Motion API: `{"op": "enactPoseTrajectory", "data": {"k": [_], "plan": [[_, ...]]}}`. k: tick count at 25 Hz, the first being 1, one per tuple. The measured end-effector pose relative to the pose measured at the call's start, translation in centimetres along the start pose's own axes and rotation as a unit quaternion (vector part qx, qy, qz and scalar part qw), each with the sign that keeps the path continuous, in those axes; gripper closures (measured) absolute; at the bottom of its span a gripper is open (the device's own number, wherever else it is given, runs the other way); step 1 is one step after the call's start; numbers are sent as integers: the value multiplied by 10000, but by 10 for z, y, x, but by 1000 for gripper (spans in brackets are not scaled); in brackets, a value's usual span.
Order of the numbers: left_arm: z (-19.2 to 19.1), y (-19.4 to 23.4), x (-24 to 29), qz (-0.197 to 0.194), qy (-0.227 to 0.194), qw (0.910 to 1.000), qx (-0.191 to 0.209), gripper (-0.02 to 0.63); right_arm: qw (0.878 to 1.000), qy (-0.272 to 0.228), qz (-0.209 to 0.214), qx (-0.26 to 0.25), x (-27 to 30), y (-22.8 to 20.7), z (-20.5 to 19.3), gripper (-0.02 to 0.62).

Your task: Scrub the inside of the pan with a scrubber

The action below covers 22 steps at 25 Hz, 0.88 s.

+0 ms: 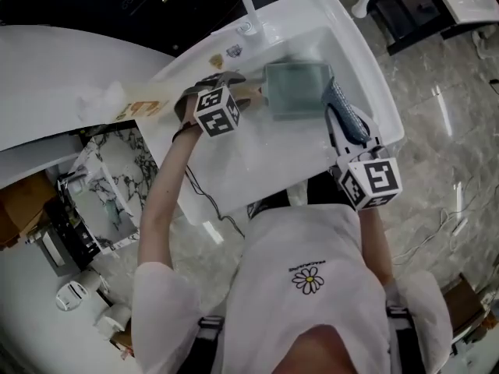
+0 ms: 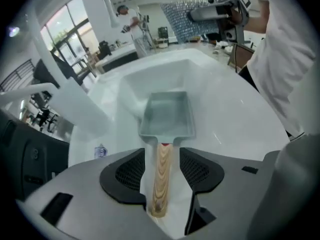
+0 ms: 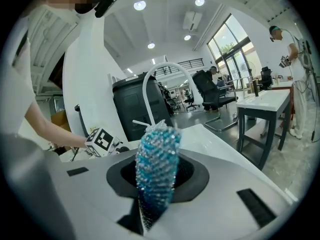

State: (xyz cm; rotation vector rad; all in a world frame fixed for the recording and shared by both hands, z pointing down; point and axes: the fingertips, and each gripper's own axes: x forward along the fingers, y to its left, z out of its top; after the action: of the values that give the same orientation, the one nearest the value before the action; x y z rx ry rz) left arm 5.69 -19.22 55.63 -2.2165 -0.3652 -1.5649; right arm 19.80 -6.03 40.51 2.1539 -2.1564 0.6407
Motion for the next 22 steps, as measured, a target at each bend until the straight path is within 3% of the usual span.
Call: {"op": "enactPoseTrajectory", "data": {"k": [4, 9, 15, 18, 22], "plan": [[-22, -10, 36, -572, 729, 9953, 293, 388, 9999, 145, -59, 59, -2, -8, -13, 537], [-32, -15, 60, -896, 1063, 9903, 85, 390, 9996, 243, -132, 97, -2, -19, -21, 537], [-40, -10, 83, -552, 1497, 9871, -125, 402, 9992, 354, -128, 148, 2, -21, -31, 537], [-52, -8, 96, -284, 1894, 9815, 0, 432, 9991, 380, -84, 169, 3, -18, -34, 537], [-57, -7, 101, -173, 2074, 9780, 135, 454, 9989, 433, -39, 193, 1, -15, -37, 537]]}}
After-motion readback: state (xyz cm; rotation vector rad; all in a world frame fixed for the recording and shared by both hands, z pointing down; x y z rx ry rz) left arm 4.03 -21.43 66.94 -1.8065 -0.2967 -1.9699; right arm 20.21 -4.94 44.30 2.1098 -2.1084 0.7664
